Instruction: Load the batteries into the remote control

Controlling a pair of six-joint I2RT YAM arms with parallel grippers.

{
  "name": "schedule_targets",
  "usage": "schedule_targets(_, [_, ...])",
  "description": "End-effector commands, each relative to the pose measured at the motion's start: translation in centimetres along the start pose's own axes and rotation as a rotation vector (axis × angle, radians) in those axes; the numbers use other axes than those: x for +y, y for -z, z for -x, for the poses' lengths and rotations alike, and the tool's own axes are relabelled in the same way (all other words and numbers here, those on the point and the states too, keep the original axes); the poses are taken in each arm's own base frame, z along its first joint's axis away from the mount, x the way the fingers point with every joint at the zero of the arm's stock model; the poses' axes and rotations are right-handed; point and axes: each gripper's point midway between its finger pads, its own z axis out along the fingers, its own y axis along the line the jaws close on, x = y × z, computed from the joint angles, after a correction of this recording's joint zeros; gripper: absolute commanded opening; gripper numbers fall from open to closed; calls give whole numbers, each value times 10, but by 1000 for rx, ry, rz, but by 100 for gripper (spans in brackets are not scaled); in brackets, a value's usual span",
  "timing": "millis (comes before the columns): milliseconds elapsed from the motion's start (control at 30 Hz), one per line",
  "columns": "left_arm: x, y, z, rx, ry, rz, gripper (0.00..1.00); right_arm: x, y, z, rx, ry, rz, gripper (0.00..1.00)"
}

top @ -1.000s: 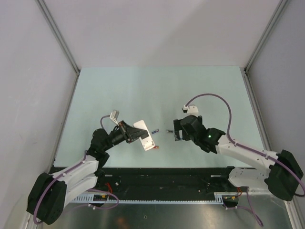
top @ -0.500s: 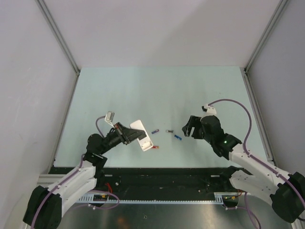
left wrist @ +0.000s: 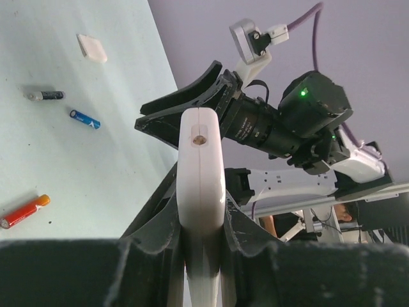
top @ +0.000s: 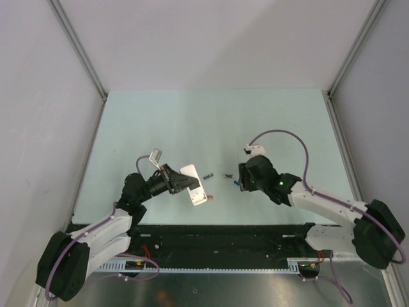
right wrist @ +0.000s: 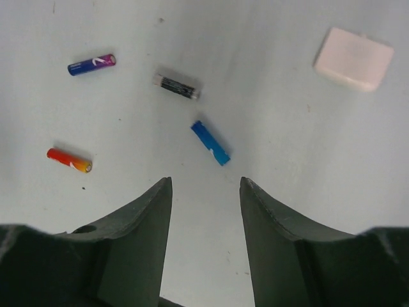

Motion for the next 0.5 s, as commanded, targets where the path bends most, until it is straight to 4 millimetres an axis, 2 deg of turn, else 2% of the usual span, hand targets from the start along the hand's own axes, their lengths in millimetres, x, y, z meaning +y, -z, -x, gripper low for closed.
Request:
schedule_targets(0, [-27,-5,8,20,-43,-76,0,9,-6,25,-23,170,-82,52])
schedule_targets(267, [-22,-1,6,14,-43,-68,0,21,-35,29,44,271,-114,50])
schedule_targets(367, [-21,0,6,14,-46,-68,0,22,-42,22,87,336,-117,48])
schedule_targets(467, [-19,0,6,15,-45,-64,0,23,-45,24,98,389,-115,45])
